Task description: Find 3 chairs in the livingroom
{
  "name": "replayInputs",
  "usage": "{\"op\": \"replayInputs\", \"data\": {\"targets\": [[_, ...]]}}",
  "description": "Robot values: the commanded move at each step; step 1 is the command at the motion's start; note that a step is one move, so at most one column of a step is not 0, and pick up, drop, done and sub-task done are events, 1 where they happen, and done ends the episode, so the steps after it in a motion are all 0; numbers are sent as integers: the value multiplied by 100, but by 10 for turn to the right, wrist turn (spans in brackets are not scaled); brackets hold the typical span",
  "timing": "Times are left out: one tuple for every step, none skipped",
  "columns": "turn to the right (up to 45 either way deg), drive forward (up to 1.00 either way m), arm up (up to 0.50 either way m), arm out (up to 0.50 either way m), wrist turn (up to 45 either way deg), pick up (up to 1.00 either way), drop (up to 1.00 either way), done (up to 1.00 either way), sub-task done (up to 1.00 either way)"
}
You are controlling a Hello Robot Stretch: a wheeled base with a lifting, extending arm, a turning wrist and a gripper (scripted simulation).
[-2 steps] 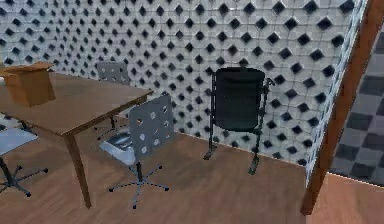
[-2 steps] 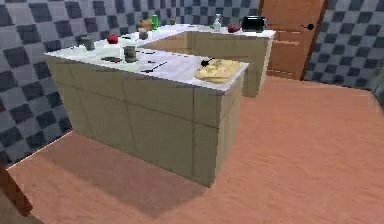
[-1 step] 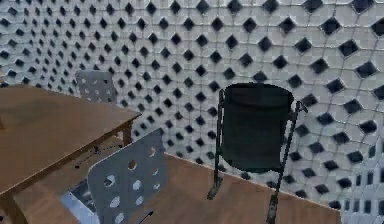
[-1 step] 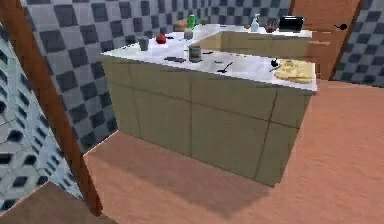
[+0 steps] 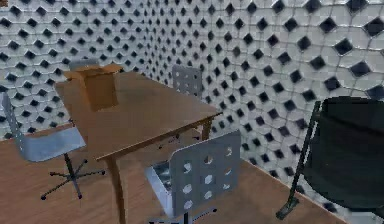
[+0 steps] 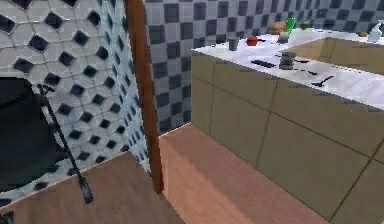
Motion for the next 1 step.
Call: {"op": "replayInputs", "data": {"targets": [[0,0,0,0,0,0,0,0,100]]}}
